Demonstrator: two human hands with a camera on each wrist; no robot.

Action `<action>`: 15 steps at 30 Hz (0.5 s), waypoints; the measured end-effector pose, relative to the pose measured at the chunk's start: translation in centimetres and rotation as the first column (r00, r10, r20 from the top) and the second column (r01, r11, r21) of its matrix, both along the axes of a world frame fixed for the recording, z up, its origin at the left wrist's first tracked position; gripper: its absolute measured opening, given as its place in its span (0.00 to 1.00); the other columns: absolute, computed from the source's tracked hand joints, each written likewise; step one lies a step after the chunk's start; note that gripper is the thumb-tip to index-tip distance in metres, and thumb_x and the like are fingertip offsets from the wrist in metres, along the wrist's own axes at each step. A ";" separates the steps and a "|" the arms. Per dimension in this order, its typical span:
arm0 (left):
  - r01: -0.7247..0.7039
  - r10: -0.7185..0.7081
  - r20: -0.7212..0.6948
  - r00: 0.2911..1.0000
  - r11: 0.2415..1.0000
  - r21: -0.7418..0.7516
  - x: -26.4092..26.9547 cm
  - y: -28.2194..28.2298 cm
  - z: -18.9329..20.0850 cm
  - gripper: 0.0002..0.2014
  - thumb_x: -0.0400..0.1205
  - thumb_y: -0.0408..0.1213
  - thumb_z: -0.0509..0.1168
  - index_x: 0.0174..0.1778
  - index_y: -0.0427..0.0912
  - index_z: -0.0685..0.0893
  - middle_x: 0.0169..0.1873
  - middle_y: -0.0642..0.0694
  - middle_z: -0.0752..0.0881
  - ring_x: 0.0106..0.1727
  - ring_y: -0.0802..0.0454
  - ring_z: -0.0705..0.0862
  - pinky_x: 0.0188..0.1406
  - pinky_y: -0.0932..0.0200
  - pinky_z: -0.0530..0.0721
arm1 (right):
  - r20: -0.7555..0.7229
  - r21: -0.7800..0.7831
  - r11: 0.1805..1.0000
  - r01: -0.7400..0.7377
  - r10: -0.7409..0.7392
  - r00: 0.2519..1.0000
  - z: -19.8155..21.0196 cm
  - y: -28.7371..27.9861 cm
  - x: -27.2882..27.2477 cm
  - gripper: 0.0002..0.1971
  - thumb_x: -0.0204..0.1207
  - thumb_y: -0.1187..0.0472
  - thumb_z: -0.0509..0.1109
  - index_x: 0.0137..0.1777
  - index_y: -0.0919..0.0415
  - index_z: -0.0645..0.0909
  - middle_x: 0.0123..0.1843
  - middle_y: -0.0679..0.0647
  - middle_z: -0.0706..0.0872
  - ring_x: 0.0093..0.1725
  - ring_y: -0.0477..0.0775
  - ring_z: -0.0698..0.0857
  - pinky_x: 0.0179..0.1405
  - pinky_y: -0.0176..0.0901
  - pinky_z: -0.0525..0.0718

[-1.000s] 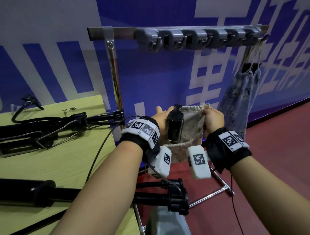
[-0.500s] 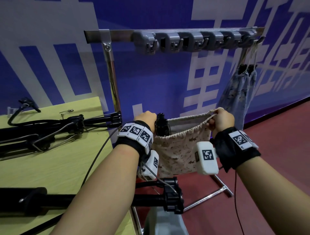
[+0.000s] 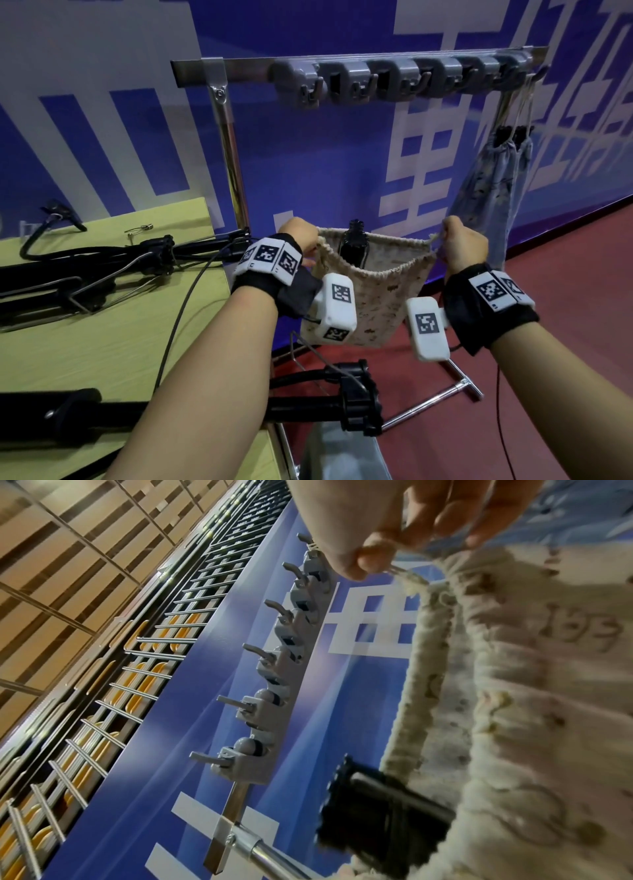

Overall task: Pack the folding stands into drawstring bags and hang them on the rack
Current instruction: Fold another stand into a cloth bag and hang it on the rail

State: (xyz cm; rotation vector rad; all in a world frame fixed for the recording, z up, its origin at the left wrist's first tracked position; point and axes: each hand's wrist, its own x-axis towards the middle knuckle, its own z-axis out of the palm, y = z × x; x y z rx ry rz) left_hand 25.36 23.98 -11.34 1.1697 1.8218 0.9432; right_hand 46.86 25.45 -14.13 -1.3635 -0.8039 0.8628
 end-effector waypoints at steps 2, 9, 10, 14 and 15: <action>-0.074 0.072 0.158 0.985 0.997 0.011 -0.4 0.1 0.1 0.19 0.85 0.27 0.52 0.72 0.26 0.71 0.21 0.45 0.79 0.28 0.52 0.75 0.37 0.56 0.80 | -0.023 0.050 0.998 -0.045 0.047 0.999 -0.4 0.3 -0.5 0.26 0.72 0.60 0.64 0.10 0.56 0.76 0.11 0.46 0.73 0.25 0.53 0.71 0.30 0.48 0.69; -0.278 0.226 0.489 0.842 0.960 0.035 -1.3 0.3 0.3 0.16 0.86 0.26 0.51 0.31 0.39 0.70 0.02 0.52 0.68 0.04 0.61 0.67 0.08 0.73 0.68 | -0.175 0.248 0.954 -0.170 0.216 0.961 0.9 -0.4 -2.5 0.17 0.79 0.66 0.61 0.27 0.64 0.77 0.19 0.51 0.77 0.19 0.47 0.75 0.20 0.34 0.75; -0.269 0.222 0.476 0.851 0.963 0.031 -1.4 0.4 0.2 0.17 0.86 0.27 0.50 0.29 0.41 0.67 0.02 0.52 0.67 0.04 0.62 0.67 0.07 0.74 0.67 | -0.217 0.255 0.951 -0.177 0.234 0.948 1.2 -0.5 -2.6 0.16 0.79 0.68 0.60 0.28 0.65 0.76 0.19 0.51 0.77 0.18 0.47 0.74 0.20 0.35 0.75; -0.267 0.234 0.387 0.892 0.963 0.033 -1.8 0.6 -0.1 0.17 0.85 0.26 0.51 0.30 0.44 0.69 0.04 0.56 0.71 0.13 0.61 0.74 0.11 0.71 0.72 | -0.268 0.280 0.939 -0.201 0.277 0.923 1.7 -1.0 -2.8 0.16 0.77 0.70 0.58 0.28 0.64 0.76 0.20 0.53 0.75 0.18 0.47 0.72 0.19 0.35 0.73; -0.261 0.230 0.359 0.904 0.964 0.041 -1.8 0.7 -0.1 0.16 0.85 0.26 0.52 0.31 0.43 0.72 0.07 0.55 0.75 0.18 0.58 0.75 0.15 0.67 0.73 | -0.259 0.286 0.935 -0.209 0.286 0.922 1.9 -1.1 -2.8 0.16 0.77 0.70 0.58 0.28 0.64 0.76 0.20 0.52 0.75 0.18 0.46 0.72 0.19 0.35 0.74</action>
